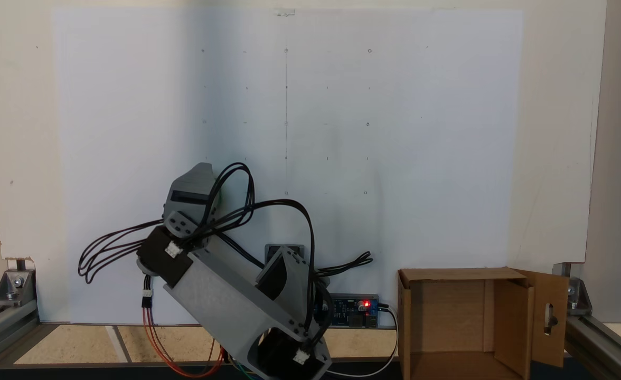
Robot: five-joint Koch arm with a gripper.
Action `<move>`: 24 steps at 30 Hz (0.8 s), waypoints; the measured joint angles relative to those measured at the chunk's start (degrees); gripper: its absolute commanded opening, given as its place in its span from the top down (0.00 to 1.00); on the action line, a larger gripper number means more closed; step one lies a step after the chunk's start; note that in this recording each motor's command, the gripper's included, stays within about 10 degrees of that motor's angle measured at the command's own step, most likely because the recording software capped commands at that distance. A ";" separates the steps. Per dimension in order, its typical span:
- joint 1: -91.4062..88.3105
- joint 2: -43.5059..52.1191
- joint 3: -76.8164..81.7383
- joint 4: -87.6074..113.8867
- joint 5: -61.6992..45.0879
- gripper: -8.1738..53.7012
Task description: Grasp a green dice and put it in the bin.
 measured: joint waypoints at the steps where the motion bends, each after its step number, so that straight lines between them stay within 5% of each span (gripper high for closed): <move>1: -0.18 -0.44 0.09 -0.53 0.00 0.17; 24: -1.58 -8.79 1.32 -4.75 0.44 0.19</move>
